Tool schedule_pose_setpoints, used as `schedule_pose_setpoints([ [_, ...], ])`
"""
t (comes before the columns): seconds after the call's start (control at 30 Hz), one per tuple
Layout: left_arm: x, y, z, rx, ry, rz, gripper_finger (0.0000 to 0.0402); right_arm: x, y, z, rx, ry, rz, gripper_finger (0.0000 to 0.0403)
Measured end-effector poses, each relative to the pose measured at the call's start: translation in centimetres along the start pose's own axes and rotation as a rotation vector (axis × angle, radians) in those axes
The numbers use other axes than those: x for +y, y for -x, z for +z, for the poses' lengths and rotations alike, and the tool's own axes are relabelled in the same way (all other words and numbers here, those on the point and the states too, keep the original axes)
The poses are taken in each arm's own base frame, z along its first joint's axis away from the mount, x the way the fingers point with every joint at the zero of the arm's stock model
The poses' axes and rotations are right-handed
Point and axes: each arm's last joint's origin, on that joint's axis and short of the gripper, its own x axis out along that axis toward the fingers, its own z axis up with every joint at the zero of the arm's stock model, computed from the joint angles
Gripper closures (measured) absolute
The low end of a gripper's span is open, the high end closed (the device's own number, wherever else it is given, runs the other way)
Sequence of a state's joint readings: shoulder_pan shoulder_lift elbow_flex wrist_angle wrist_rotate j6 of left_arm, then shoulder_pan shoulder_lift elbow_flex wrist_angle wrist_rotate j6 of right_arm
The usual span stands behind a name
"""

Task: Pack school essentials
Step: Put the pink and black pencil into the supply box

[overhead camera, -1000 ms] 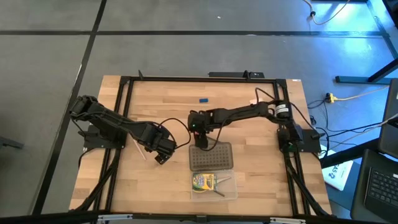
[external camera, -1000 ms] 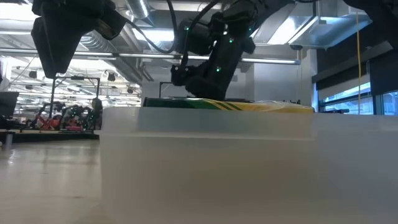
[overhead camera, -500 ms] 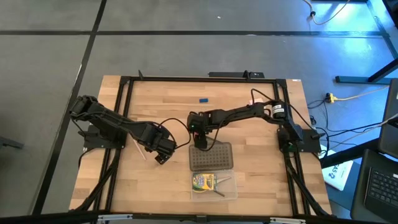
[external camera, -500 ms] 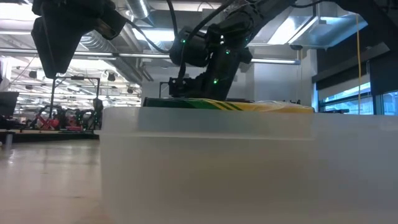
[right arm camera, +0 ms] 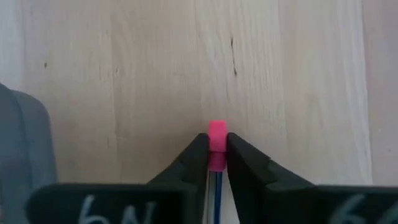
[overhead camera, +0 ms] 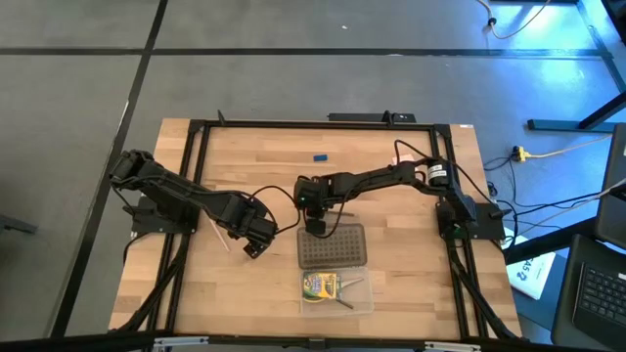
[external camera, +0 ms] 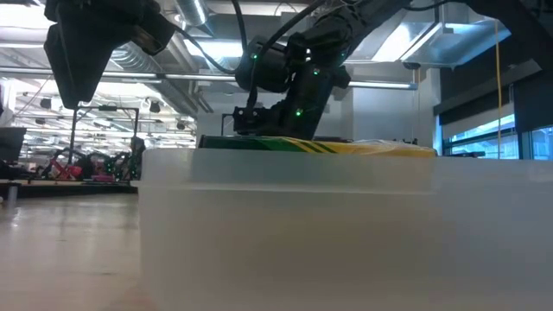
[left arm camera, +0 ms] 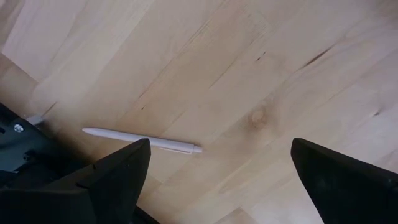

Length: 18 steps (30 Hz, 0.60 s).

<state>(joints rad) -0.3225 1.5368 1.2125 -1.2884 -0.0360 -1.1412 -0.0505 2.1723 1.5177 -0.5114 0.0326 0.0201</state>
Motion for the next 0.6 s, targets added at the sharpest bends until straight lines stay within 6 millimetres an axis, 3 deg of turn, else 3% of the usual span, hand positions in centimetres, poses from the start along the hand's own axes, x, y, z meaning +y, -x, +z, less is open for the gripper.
schedule_pose_setpoints([
  [0.17,0.0,0.0,0.0,0.0,0.0,0.0,0.0019,0.0,0.0,0.0,0.001,0.002,0.0,0.0371],
  [0.37,0.0,0.0,0.0,0.0,0.0,0.0,0.0019,0.0,0.2,0.0,-0.001,0.004,-0.002,0.0352],
  [0.6,0.0,0.0,0.0,-0.006,-0.001,0.003,0.0019,-0.5,2.5,0.2,-0.003,0.026,-0.098,0.0359],
])
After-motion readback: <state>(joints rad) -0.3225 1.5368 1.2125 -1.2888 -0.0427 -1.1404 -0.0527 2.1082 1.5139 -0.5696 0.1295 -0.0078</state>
